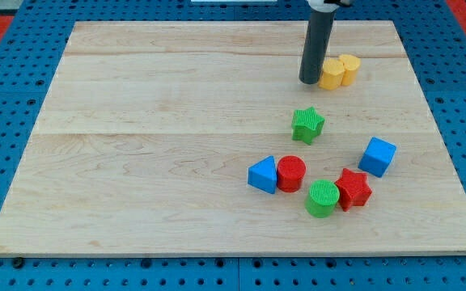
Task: Slide red star towards yellow hexagon
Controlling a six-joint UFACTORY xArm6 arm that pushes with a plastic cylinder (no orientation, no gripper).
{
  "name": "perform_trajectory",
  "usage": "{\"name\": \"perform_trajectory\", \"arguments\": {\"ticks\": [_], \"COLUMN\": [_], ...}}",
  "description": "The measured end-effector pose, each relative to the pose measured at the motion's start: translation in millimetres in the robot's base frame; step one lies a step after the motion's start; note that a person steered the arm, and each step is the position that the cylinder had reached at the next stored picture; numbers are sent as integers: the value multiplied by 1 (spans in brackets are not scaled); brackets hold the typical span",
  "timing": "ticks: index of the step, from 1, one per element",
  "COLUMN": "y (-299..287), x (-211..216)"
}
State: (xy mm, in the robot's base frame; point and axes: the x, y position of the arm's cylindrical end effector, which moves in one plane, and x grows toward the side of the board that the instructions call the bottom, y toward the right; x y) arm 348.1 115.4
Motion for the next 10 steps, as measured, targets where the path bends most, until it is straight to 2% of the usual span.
{"name": "perform_trajectory", "arguments": {"ticks": [1, 3, 4, 5, 6, 8, 10], "y": [24, 161, 189, 182, 136, 33, -9], "x": [31, 75, 139, 206, 236, 223, 168]}}
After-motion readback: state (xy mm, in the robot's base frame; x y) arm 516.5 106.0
